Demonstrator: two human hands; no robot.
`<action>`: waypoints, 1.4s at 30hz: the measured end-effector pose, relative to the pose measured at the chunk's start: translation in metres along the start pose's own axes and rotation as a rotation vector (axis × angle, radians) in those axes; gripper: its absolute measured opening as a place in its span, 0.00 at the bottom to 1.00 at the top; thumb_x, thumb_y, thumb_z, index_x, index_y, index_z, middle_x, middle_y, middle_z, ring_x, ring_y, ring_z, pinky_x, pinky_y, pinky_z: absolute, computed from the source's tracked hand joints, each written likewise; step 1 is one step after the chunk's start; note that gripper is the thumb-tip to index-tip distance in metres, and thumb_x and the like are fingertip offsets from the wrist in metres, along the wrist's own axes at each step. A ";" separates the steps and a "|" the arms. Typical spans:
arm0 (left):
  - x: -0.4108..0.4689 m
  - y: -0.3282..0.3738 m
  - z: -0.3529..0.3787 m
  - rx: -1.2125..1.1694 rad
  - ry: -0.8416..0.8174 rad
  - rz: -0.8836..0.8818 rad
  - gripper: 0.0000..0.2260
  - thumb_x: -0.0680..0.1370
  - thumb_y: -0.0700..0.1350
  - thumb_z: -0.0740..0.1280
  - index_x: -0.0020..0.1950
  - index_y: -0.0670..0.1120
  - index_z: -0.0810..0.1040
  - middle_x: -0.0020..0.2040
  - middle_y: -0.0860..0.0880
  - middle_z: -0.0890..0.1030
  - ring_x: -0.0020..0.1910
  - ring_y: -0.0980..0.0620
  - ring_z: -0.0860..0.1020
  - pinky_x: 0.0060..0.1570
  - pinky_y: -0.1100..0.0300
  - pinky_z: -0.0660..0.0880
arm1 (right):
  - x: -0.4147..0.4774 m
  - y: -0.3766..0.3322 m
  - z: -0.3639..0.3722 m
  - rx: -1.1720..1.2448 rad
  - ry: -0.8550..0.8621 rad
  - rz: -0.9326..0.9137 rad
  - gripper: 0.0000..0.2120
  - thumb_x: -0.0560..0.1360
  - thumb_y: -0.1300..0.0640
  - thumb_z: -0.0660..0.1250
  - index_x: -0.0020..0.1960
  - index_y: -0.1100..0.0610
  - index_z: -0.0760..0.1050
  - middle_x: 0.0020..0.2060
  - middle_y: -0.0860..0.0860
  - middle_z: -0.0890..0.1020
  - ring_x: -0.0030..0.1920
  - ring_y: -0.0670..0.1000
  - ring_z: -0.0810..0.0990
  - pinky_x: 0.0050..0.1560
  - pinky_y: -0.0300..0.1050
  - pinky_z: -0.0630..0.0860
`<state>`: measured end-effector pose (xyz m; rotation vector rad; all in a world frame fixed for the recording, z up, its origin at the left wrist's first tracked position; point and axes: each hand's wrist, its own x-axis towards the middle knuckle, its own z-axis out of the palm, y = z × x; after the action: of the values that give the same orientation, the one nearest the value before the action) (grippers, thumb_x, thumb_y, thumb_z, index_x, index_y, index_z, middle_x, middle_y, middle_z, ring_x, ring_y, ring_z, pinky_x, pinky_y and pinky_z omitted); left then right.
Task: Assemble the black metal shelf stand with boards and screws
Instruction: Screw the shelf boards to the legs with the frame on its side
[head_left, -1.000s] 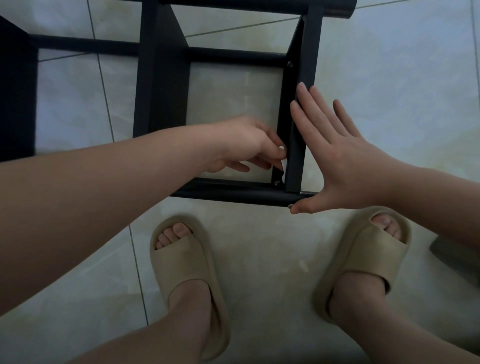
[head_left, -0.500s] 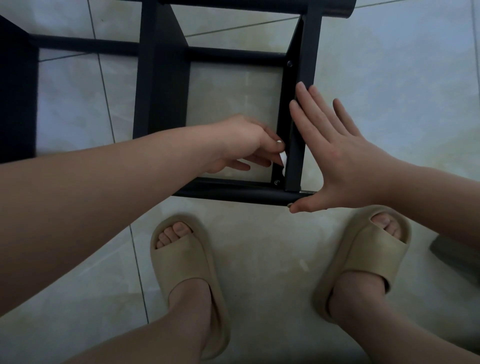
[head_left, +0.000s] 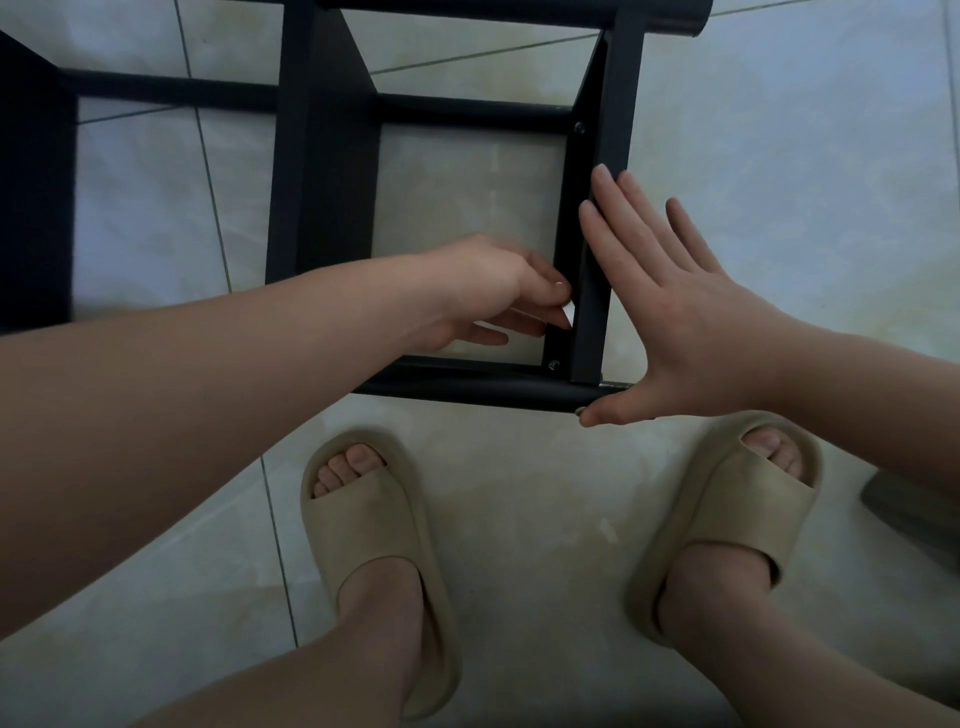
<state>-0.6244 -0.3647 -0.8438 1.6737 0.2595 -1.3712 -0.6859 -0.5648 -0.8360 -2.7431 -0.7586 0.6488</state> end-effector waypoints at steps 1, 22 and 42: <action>0.000 0.000 0.001 -0.014 0.010 0.008 0.04 0.80 0.48 0.69 0.53 0.52 0.80 0.46 0.53 0.87 0.50 0.57 0.84 0.57 0.53 0.73 | 0.000 0.000 0.000 0.000 0.000 0.001 0.68 0.62 0.19 0.60 0.81 0.62 0.37 0.81 0.56 0.35 0.80 0.55 0.34 0.79 0.62 0.41; -0.002 0.000 -0.009 0.180 -0.044 -0.034 0.04 0.80 0.46 0.67 0.48 0.51 0.82 0.40 0.60 0.86 0.55 0.56 0.80 0.51 0.54 0.72 | 0.000 0.001 0.000 -0.018 0.002 0.000 0.67 0.62 0.19 0.60 0.81 0.63 0.38 0.81 0.56 0.36 0.80 0.56 0.34 0.79 0.64 0.43; -0.011 -0.014 -0.020 0.386 -0.116 0.031 0.04 0.79 0.44 0.69 0.46 0.51 0.83 0.42 0.57 0.81 0.48 0.56 0.76 0.52 0.57 0.71 | 0.000 0.000 -0.001 -0.010 0.003 -0.005 0.67 0.63 0.18 0.58 0.81 0.62 0.37 0.81 0.57 0.36 0.80 0.56 0.34 0.79 0.64 0.42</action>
<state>-0.6248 -0.3377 -0.8426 1.8896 -0.1058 -1.5602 -0.6853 -0.5646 -0.8353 -2.7497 -0.7694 0.6410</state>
